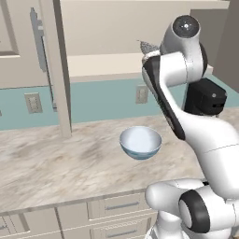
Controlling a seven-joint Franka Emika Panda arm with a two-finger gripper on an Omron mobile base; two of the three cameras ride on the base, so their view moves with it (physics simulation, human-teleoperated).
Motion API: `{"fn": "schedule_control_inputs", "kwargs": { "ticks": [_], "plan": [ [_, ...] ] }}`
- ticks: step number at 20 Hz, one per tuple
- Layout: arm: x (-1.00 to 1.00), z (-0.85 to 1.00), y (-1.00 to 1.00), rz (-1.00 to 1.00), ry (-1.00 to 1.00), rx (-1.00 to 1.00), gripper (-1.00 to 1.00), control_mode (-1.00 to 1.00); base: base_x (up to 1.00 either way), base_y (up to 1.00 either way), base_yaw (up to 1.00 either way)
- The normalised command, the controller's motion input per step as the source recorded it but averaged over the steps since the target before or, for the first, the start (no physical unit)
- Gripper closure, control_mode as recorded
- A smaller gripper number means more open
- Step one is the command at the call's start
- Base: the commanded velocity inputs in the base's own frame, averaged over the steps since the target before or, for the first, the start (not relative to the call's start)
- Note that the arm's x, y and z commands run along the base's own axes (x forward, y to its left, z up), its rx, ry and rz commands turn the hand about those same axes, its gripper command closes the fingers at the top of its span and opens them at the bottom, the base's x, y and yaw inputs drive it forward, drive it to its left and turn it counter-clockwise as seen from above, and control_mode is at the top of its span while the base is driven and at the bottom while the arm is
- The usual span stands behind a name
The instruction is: Open the cabinet and setup a tea strainer by placing it in the bowl upright.
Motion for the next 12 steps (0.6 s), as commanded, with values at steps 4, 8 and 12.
{"fn": "schedule_control_inputs", "kwargs": {
  "ticks": [4, 8, 12],
  "plan": [
    [0.12, 0.01, -0.10, 0.01, -0.29, -0.15, -1.00, -1.00, 0.00, 0.00, 0.00],
    [0.12, 0.09, -0.20, -0.01, 0.00, -0.23, -1.00, -1.00, 0.00, 0.00, 0.00],
    [0.05, 0.21, -0.15, -0.09, 0.09, -0.13, -1.00, -1.00, 0.00, 0.00, 0.00]
  ]
}}
